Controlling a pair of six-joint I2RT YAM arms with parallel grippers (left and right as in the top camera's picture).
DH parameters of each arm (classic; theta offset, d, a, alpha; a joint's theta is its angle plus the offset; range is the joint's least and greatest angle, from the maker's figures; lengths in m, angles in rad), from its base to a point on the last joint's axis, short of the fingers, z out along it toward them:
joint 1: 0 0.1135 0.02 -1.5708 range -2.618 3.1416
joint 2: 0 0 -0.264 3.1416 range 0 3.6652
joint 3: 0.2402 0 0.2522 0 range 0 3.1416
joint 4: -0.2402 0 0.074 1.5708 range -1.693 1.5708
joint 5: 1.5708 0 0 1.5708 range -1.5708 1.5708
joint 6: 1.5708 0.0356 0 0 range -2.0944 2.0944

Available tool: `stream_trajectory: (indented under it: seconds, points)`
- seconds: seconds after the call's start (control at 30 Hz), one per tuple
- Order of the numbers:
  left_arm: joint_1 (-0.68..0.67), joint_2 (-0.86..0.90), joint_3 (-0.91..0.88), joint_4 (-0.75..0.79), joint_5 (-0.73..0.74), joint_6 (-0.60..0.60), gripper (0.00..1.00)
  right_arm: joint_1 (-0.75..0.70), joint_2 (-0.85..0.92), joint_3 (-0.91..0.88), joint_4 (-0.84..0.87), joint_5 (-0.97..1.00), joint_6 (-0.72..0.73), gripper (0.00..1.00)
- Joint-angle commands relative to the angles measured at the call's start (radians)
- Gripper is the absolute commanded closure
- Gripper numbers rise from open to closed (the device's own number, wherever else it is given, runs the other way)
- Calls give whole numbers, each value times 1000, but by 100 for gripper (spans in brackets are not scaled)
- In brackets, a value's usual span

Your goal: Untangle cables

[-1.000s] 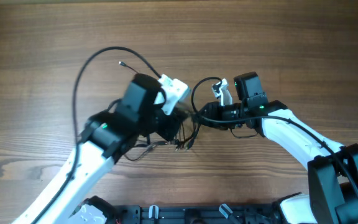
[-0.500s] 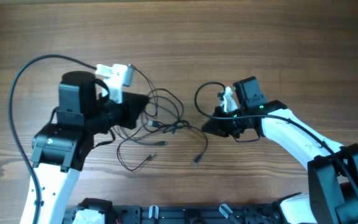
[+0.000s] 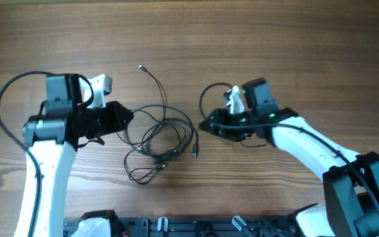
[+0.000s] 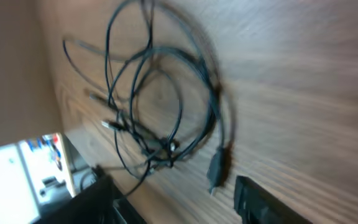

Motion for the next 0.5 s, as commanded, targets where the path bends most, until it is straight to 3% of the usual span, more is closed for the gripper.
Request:
stream_trajectory:
  seconds: [0.0, 0.1, 0.2, 0.27, 0.47]
  points:
    - [-10, 118, 2, -32, 15, 1, 75, 120, 8, 3, 1, 151, -26, 32]
    - [-31, 224, 2, -37, 14, 1, 63, 190, 8, 10, 2, 201, -158, 31]
    - [-30, 299, 2, -46, -64, -5, 38, 198, 8, 65, -19, 257, -260, 30]
    - [-30, 318, 2, -48, -151, -72, 37, 203, 8, 80, 35, 305, -313, 30]
    - [-30, 319, 2, -40, -213, -163, 37, 331, 27, 80, 183, 458, -438, 30]
